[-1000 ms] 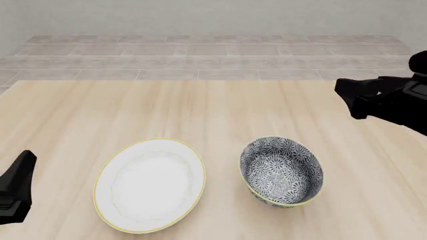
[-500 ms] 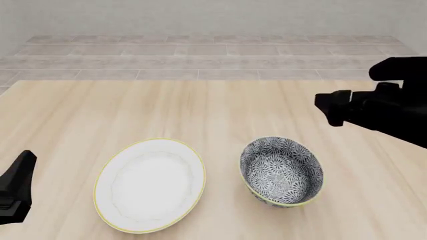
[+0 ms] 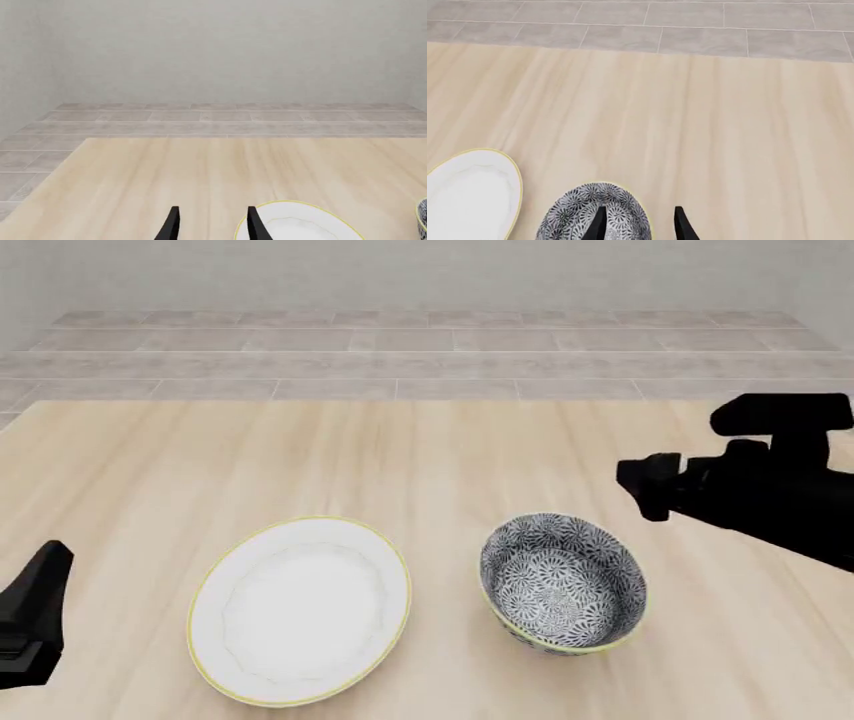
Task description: Put the bowl on the plate.
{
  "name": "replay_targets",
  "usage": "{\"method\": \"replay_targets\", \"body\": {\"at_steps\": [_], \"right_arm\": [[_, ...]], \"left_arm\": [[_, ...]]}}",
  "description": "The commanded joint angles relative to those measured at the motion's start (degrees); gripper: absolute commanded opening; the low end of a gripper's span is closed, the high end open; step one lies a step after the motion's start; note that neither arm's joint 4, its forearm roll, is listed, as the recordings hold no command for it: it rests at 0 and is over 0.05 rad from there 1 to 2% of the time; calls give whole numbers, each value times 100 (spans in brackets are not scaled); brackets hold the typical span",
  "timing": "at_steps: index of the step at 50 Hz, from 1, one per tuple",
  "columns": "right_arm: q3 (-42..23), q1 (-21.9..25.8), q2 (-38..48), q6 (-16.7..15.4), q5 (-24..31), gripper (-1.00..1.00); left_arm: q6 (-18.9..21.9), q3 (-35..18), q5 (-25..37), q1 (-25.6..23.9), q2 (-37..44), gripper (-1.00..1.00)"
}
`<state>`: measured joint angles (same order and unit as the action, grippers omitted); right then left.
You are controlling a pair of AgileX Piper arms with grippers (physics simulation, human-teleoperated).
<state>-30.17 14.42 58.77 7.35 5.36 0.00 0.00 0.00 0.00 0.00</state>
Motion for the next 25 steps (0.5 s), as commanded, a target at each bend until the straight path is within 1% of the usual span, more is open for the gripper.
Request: {"method": "replay_targets", "body": {"at_steps": [1, 11, 25], "right_arm": [[270, 33, 174, 183, -232, 100], [441, 132, 374, 379, -436, 100], [603, 170, 444, 425, -490, 100]], "left_arm": [[0, 0, 0, 0, 0, 100], [0, 0, 0, 0, 0, 100], [0, 0, 0, 0, 0, 100]]}}
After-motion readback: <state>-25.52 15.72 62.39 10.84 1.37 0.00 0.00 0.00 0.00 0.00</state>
